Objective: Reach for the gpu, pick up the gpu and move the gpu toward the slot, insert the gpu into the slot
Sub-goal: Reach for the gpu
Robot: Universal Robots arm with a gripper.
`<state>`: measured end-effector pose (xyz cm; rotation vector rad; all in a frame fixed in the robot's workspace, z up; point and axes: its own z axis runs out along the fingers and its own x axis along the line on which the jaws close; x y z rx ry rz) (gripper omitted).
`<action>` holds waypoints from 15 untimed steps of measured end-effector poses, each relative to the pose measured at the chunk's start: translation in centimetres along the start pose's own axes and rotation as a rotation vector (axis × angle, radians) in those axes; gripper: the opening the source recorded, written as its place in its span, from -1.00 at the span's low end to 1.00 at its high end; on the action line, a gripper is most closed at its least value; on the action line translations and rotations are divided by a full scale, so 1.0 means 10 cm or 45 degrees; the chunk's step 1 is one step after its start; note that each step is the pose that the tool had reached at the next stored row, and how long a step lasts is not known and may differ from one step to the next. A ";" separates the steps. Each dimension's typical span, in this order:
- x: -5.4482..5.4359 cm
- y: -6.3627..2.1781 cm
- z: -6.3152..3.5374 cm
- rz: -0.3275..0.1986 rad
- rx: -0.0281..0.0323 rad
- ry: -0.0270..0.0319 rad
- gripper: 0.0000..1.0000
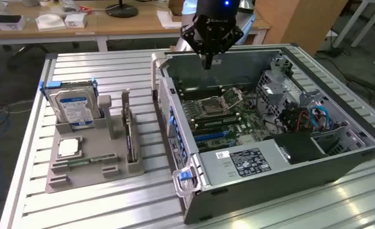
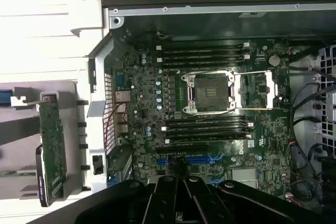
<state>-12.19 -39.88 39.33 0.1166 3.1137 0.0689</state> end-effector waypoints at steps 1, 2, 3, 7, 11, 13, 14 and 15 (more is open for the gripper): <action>0.00 0.000 0.000 0.000 0.0001 0.0000 -0.80; 0.00 0.000 0.000 0.000 0.0000 0.0000 -0.80; 0.00 0.000 0.000 0.000 0.0000 0.0000 -0.80; 0.00 0.000 0.000 0.000 0.0000 0.0000 -0.80; 0.01 0.000 0.001 0.000 -0.0002 -0.0002 -0.80; 0.02 -0.002 0.000 0.000 -0.0001 -0.0001 -0.80; 0.03 -0.002 -0.001 0.000 0.0000 -0.0001 -0.80; 0.04 -0.003 -0.001 0.000 0.0001 0.0000 -0.80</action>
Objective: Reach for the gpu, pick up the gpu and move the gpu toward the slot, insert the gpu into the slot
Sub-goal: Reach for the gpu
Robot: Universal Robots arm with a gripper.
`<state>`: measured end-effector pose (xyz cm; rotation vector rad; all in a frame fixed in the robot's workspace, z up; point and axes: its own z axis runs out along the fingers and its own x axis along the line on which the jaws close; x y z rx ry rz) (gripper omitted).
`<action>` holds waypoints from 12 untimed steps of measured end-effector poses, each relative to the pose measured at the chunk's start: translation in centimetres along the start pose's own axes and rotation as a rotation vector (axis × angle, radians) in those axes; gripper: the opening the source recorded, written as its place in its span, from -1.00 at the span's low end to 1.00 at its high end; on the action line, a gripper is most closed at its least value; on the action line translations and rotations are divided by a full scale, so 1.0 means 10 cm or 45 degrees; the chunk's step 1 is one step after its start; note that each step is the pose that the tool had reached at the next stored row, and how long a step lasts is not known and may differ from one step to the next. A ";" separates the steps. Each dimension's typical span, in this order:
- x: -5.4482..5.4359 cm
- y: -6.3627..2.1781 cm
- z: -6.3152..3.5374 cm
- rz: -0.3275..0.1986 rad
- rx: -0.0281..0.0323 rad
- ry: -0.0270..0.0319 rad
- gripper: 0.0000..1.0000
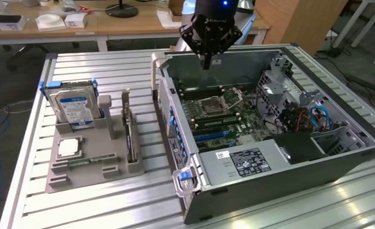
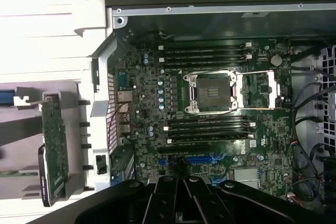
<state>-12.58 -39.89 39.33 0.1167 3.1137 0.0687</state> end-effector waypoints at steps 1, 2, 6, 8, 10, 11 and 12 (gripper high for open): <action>0.01 -0.001 0.000 0.000 -0.0001 -0.0001 -0.80; 0.02 -0.002 0.000 0.000 -0.0002 -0.0001 -0.80; 0.08 -0.006 -0.002 0.000 -0.0001 -0.0001 -0.80; 0.11 -0.008 -0.003 0.000 -0.0001 0.0000 -0.80; 0.15 -0.011 -0.004 0.000 -0.0001 0.0000 -0.80; 0.16 -0.012 -0.004 0.000 -0.0001 0.0000 -0.80; 0.18 -0.013 -0.004 0.000 -0.0002 -0.0001 -0.80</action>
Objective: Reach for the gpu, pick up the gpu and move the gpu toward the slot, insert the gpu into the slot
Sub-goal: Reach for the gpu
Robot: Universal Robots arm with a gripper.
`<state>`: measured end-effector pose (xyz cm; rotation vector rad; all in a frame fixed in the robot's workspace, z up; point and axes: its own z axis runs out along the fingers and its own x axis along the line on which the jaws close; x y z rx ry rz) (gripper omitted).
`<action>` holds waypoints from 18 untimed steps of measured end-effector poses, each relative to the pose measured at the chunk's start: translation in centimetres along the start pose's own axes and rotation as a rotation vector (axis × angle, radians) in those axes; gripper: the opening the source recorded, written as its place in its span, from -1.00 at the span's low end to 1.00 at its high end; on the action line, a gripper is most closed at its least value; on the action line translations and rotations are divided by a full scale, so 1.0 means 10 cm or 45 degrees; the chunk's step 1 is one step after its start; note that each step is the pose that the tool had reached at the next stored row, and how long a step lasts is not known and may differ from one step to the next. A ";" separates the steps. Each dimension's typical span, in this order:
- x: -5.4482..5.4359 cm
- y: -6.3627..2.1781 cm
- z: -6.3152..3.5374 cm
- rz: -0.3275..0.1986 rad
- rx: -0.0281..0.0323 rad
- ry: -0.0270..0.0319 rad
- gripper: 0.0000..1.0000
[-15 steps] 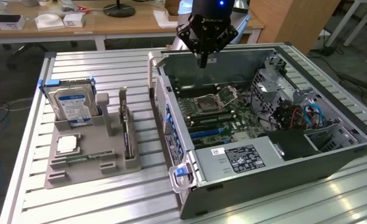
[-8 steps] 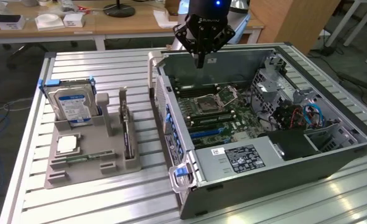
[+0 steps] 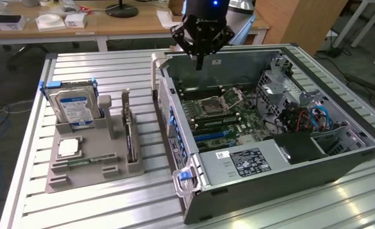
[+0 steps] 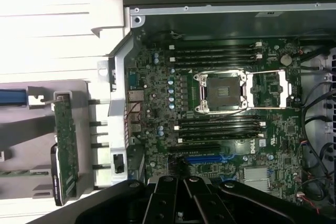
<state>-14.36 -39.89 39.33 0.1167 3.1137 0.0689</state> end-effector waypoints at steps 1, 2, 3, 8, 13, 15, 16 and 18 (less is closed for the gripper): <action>0.01 -0.001 0.000 0.000 0.0000 0.0000 -0.80; 0.03 -0.002 -0.001 0.000 0.0000 0.0000 -0.80; 0.04 -0.003 -0.001 0.000 0.0001 0.0000 -0.80; 0.12 -0.009 -0.004 0.000 0.0002 0.0001 -0.80; 0.22 -0.016 -0.006 0.000 0.0001 0.0000 -0.80; 0.27 -0.020 -0.008 0.000 0.0001 0.0000 -0.80; 0.30 -0.022 -0.008 0.000 0.0001 0.0000 -0.80; 0.36 -0.027 -0.009 0.000 0.0000 0.0000 -0.80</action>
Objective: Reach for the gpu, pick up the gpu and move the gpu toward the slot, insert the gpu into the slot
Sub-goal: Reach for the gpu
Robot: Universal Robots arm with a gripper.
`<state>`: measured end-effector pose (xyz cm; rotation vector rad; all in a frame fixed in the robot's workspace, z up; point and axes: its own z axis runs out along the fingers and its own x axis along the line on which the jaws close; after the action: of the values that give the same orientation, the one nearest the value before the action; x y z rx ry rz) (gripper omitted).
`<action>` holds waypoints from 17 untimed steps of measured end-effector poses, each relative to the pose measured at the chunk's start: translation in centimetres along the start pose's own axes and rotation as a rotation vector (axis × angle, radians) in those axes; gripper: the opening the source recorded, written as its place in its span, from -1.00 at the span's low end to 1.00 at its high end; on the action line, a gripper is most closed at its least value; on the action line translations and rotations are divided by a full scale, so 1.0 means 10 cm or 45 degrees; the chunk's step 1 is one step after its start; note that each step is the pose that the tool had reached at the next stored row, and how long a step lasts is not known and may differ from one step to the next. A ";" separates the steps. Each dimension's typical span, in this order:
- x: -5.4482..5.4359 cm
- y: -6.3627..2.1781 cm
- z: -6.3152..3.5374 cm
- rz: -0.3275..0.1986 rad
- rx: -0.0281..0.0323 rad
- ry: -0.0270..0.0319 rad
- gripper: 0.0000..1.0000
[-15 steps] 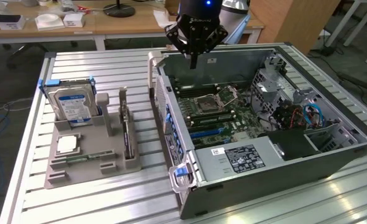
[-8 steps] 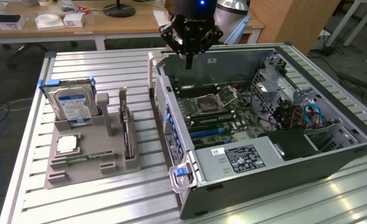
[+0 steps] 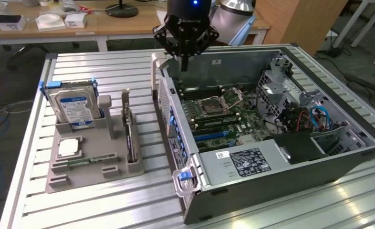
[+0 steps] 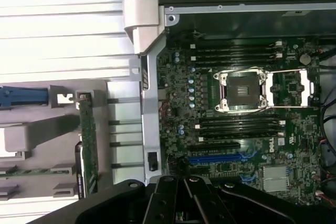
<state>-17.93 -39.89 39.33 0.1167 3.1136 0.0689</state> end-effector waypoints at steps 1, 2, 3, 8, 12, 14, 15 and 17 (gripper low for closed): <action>0.04 -0.003 -0.002 0.000 0.0001 0.0001 -0.80; 0.09 -0.007 -0.002 0.000 0.0000 0.0000 -0.80; 0.13 -0.010 -0.004 0.000 0.0000 0.0000 -0.80; 0.35 -0.026 -0.010 0.000 0.0001 0.0000 -0.80; 0.51 -0.039 -0.014 0.000 0.0000 0.0000 -0.80; 0.60 -0.045 -0.016 0.000 0.0000 0.0000 -0.80; 0.65 -0.048 -0.017 0.000 0.0001 0.0000 -0.80; 0.74 -0.055 -0.020 0.000 0.0001 0.0000 -0.80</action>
<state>-25.35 -39.89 39.33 0.1165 3.1137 0.0688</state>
